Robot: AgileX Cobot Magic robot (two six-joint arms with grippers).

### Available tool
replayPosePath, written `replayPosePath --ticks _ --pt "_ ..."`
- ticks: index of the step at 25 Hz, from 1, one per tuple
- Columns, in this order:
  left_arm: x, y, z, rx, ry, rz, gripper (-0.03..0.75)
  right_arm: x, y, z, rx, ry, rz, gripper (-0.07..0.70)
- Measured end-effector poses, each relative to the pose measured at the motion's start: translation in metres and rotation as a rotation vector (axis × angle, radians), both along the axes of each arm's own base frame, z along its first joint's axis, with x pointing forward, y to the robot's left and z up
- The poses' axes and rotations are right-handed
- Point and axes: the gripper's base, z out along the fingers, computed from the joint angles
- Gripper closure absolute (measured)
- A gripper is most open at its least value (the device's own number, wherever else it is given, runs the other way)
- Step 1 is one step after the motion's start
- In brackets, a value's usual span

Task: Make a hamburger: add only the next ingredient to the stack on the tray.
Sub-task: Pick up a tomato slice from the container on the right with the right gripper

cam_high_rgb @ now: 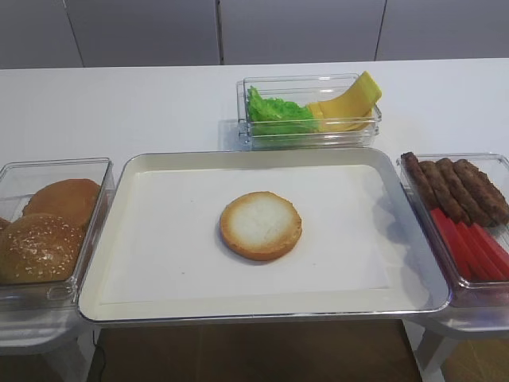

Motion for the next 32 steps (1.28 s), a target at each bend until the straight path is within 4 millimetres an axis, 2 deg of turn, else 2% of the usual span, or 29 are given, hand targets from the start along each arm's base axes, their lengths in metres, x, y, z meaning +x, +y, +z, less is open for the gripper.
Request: replayPosePath --ticks 32 --pt "0.0 0.0 0.0 0.0 0.0 0.0 0.425 0.0 0.0 0.0 -0.002 0.0 0.001 0.192"
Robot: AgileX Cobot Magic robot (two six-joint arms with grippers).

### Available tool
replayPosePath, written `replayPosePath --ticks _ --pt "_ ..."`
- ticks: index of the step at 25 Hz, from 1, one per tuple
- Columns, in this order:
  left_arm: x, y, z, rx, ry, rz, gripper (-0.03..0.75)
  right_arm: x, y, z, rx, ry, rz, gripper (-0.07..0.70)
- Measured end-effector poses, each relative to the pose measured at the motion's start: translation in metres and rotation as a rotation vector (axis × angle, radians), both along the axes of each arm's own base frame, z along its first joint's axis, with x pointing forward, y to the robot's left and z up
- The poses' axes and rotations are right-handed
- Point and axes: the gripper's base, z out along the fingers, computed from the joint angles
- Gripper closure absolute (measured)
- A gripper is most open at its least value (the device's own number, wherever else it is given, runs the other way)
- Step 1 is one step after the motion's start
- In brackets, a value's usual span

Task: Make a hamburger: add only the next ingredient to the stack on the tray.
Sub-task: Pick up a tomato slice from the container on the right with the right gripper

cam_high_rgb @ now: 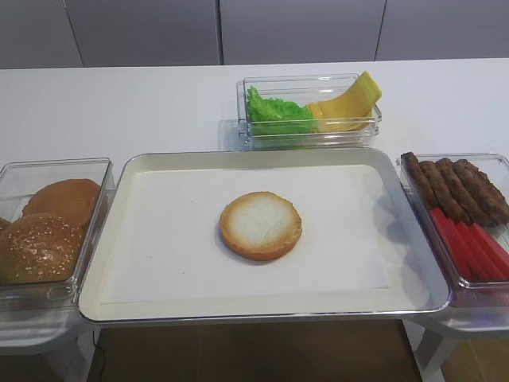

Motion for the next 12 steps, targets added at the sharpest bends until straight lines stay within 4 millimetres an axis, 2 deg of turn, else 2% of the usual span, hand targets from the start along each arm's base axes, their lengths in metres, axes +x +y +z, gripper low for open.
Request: replayPosePath --ticks 7,12 --pt "0.0 0.0 0.0 0.0 0.0 0.0 0.425 0.0 0.003 0.001 0.026 -0.005 0.017 0.192" --pt "0.0 0.0 0.0 0.0 0.0 0.0 0.425 -0.002 0.009 0.02 0.102 -0.081 0.062 0.192"
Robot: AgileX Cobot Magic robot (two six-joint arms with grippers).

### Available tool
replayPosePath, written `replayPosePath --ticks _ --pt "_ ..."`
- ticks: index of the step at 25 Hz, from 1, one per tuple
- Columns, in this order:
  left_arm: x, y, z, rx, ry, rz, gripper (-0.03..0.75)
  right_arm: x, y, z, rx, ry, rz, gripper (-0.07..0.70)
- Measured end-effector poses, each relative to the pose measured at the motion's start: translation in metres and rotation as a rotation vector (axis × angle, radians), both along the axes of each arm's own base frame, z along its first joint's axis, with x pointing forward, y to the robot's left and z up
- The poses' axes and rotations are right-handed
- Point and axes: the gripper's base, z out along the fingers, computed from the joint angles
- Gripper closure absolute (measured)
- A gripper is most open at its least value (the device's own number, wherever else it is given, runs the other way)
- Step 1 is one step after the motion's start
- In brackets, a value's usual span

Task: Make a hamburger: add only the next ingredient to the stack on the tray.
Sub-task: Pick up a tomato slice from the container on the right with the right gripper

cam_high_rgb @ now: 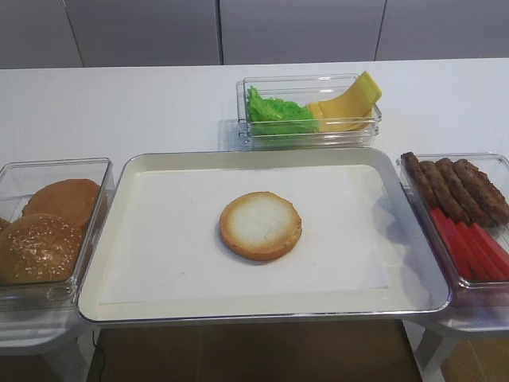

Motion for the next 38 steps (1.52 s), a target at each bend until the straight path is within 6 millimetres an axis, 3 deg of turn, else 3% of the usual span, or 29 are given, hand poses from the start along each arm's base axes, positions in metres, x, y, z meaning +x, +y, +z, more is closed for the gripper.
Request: replayPosePath --ticks 6,13,20,26,38 --pt "0.0 0.0 0.0 0.0 0.0 0.0 0.425 0.028 0.005 0.033 0.005 0.092 0.007 0.192" --pt "0.0 0.0 0.0 0.0 0.0 0.0 0.425 0.089 0.017 0.064 0.059 0.235 0.032 0.192" --pt "0.0 0.0 0.0 0.0 0.0 0.0 0.425 0.151 0.027 0.079 0.088 0.423 0.02 0.209" --pt "0.0 0.0 0.0 0.0 0.0 0.0 0.425 0.192 0.046 0.063 0.047 0.606 0.037 0.216" --pt "0.0 0.0 0.0 0.0 0.0 0.0 0.425 0.23 0.101 -0.002 -0.273 0.829 0.048 0.225"
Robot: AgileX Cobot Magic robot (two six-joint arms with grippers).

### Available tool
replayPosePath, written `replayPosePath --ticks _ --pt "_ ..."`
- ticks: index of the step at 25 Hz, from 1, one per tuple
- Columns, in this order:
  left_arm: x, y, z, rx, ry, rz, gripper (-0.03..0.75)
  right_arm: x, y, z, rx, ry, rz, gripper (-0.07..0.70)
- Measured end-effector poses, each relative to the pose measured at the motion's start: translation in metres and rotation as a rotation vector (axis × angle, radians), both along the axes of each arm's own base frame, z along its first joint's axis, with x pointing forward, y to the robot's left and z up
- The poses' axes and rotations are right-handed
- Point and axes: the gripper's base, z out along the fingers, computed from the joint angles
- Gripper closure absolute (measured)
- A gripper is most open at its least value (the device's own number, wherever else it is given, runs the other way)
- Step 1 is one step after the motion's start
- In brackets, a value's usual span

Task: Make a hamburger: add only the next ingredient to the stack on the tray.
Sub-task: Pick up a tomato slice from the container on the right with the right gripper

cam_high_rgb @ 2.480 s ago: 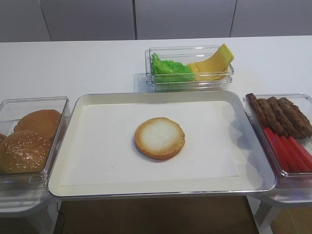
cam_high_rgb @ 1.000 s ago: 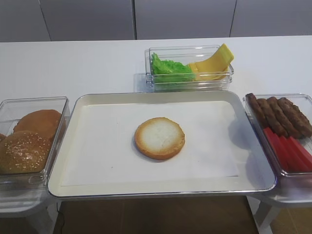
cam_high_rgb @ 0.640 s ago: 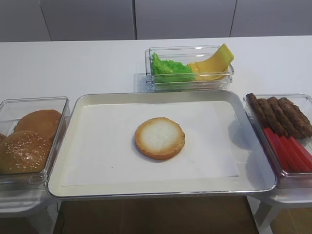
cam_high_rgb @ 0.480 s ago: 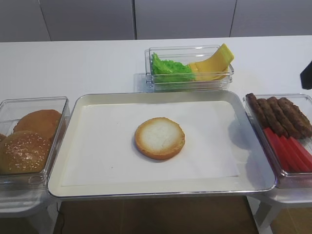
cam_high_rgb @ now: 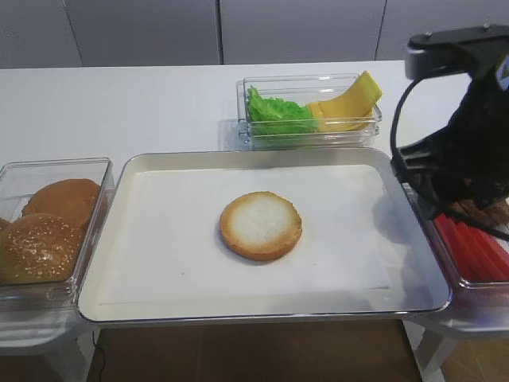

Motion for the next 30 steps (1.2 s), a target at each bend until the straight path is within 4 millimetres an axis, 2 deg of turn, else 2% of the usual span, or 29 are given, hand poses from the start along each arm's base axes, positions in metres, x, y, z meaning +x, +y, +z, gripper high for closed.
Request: replayPosePath --ticks 4,9,17,25,30 --pt "0.0 0.0 0.0 0.0 0.0 0.0 0.425 0.01 0.003 -0.017 -0.053 0.047 0.004 0.281" --pt "0.0 0.0 0.0 0.0 0.0 0.0 0.425 0.017 0.005 -0.023 -0.065 0.038 0.012 0.354" --pt "0.0 0.0 0.0 0.0 0.0 0.0 0.425 0.023 0.009 -0.034 -0.082 0.063 0.016 0.367" --pt "0.0 0.0 0.0 0.0 0.0 0.0 0.425 0.025 0.007 -0.036 -0.108 0.056 0.025 0.379" --pt "0.0 0.0 0.0 0.0 0.0 0.0 0.425 0.025 0.007 -0.036 -0.111 0.057 0.025 0.493"
